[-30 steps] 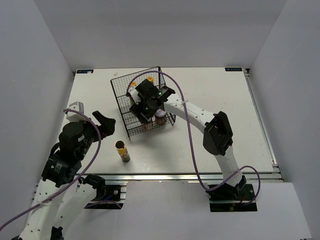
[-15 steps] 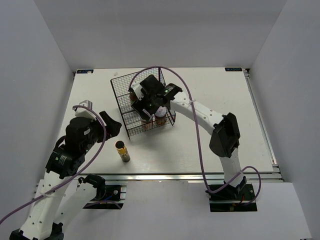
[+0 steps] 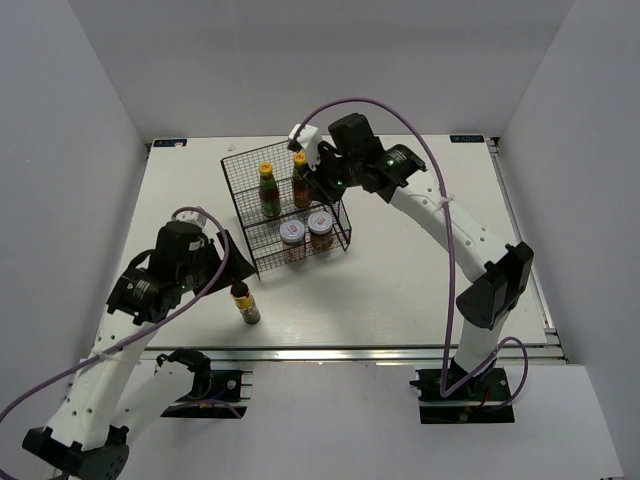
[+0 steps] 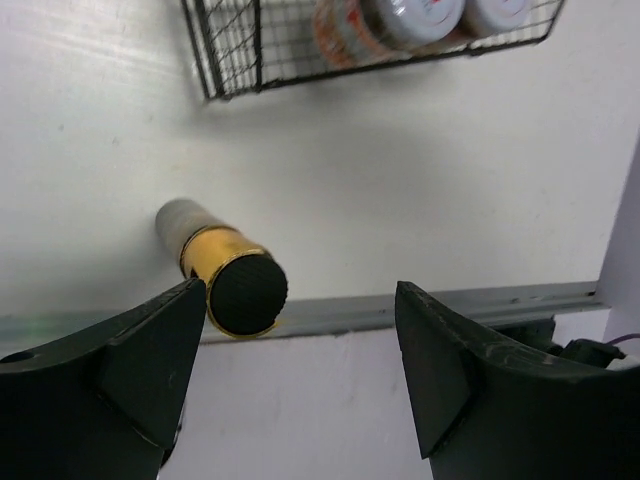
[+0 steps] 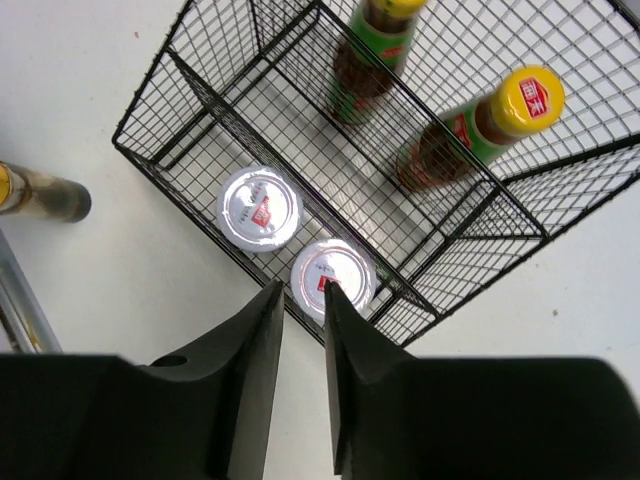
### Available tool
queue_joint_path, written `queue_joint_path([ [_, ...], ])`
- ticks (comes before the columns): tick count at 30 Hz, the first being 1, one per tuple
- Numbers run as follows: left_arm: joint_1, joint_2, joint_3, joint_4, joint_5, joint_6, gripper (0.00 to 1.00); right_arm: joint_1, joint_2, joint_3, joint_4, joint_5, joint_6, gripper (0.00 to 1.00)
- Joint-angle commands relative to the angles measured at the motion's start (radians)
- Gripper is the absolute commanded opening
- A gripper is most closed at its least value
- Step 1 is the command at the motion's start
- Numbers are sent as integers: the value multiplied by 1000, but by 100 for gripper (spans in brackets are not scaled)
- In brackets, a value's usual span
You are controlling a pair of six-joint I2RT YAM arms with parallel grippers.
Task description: Organize the condiment bottles
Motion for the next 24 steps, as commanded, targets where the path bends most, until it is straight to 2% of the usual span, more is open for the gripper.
queue_joint_path([
  [1,0,28,58,-118,10,-22,86,-37,-11,-5,-35,-105,-15,28],
  [3,0,41,63,-162,-6,-31,86,-53,-8,3,-37,-117,-15,33],
  [4,0,45,59,-174,-13,-32,86,-56,-8,6,-37,-119,-14,43],
  [6,0,58,43,-188,-10,-40,87,-59,-6,12,-38,-124,-12,52],
  [8,0,67,19,-173,-4,-45,87,-62,-5,14,-40,-134,-8,56],
  [18,0,162,3,-122,-26,-20,87,-64,-5,14,-37,-142,3,58],
  [24,-16,228,43,-150,-87,3,82,-64,-6,4,-32,-128,9,58],
])
